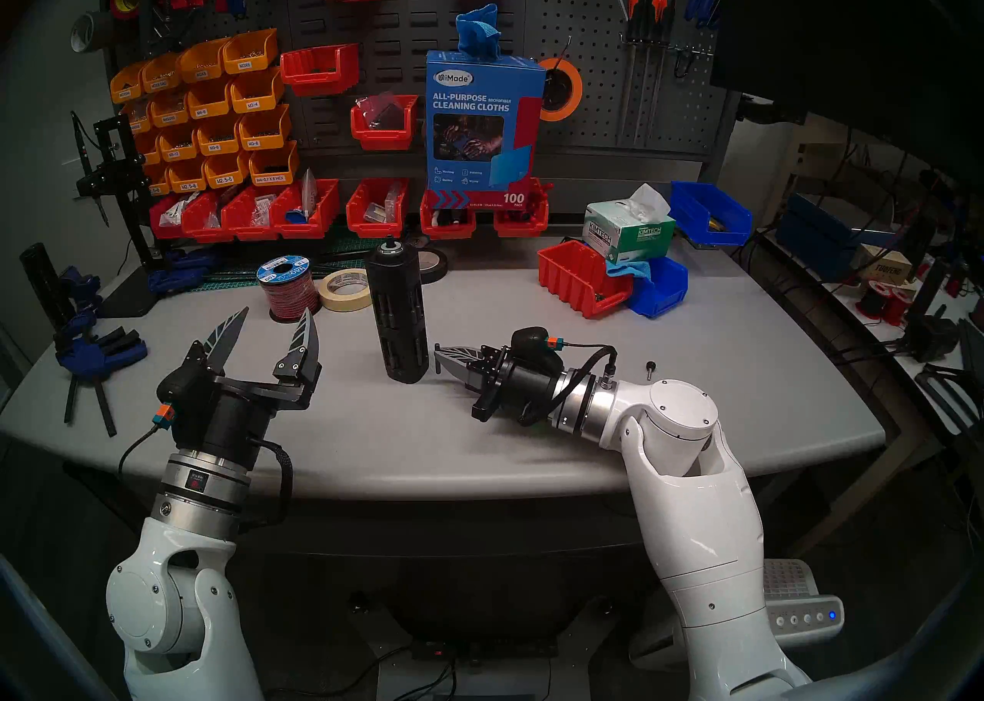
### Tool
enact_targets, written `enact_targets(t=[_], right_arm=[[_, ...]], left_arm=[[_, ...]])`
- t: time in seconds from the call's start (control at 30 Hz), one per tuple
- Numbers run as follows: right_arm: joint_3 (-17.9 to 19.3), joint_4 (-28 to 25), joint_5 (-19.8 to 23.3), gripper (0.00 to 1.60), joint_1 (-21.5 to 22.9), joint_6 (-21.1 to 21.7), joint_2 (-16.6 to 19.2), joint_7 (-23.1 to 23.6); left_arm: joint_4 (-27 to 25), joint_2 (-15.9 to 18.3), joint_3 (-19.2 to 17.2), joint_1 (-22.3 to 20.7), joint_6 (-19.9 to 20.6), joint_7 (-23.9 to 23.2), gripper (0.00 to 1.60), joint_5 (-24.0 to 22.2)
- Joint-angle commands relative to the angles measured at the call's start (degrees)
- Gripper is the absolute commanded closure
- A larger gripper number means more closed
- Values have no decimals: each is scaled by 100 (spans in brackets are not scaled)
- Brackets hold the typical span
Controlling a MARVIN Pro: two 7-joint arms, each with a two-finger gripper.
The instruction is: Pick a screwdriver bit and insert it into the screwdriver
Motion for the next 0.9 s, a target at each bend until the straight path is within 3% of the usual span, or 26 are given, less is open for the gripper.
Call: enact_targets(t=[0.0, 0.47, 0.87], right_arm=[[51, -593, 107, 160, -171, 0, -35, 39], [84, -1178, 59, 160, -47, 84, -31, 107], [142, -1421, 141, 160, 439, 413, -63, 242]], left_arm=[[-183, -8, -8, -19, -41, 3, 0, -14], [-179, -6, -9, -22, -41, 2, 0, -15], [-173, -3, -9, -25, -42, 0, 0, -16]])
